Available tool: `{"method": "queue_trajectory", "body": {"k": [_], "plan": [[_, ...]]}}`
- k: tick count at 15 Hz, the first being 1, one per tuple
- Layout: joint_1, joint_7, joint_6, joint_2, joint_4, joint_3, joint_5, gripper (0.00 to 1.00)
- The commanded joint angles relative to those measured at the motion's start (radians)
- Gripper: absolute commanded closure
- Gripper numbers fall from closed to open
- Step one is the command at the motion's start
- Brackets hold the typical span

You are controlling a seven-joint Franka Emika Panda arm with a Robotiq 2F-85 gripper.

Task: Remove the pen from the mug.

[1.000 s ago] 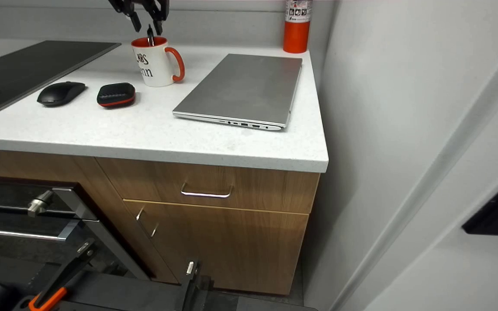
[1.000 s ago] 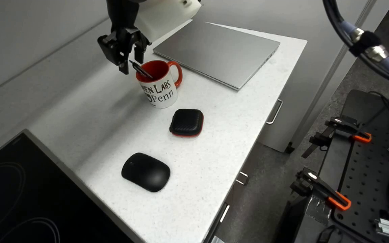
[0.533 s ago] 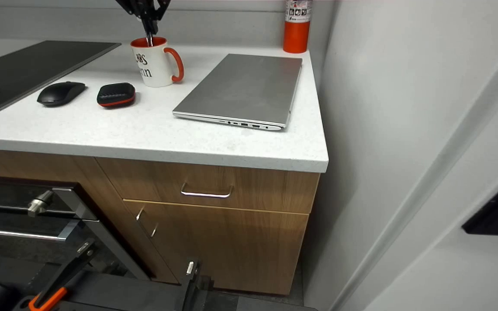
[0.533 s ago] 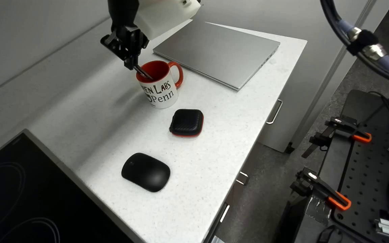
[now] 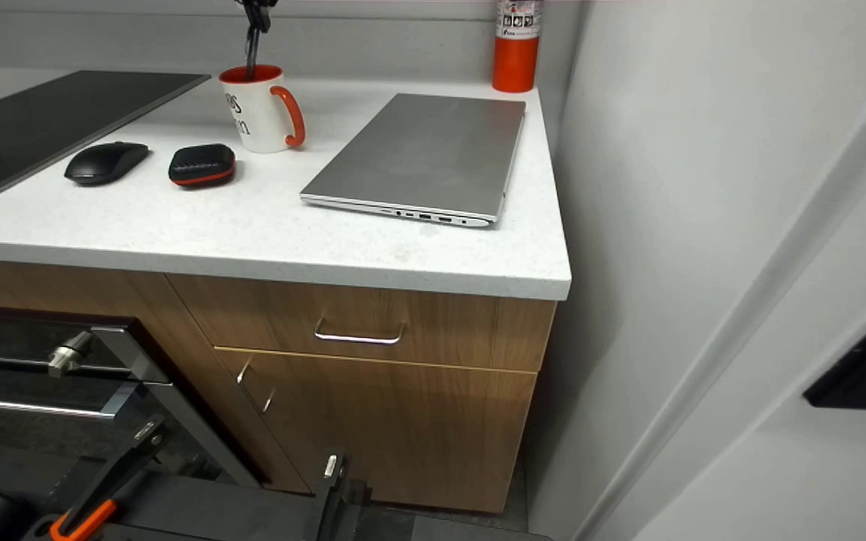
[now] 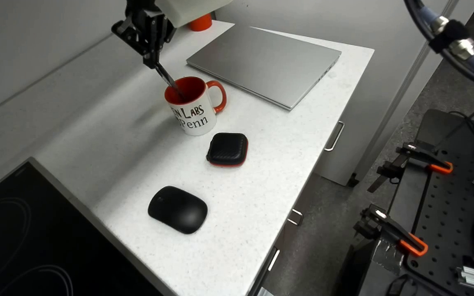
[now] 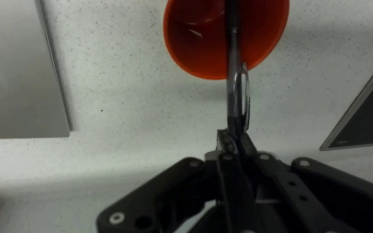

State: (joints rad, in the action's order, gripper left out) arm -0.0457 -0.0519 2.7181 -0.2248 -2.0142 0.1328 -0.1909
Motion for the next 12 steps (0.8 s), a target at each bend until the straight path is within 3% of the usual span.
{"method": "queue_trajectory", "body": {"k": [1, 5, 7, 9, 12], "plan": [[-0.006, 0.011, 0.042, 0.105, -0.057, -0.01, 0.007, 0.98], [-0.016, 0.074, 0.014, 0.189, -0.077, -0.044, 0.106, 0.98], [-0.014, 0.137, -0.012, 0.216, -0.085, -0.063, 0.208, 0.98], [-0.005, 0.205, -0.042, 0.218, -0.091, -0.079, 0.315, 0.98], [0.001, 0.262, -0.112, 0.197, -0.099, -0.095, 0.387, 0.98]]}}
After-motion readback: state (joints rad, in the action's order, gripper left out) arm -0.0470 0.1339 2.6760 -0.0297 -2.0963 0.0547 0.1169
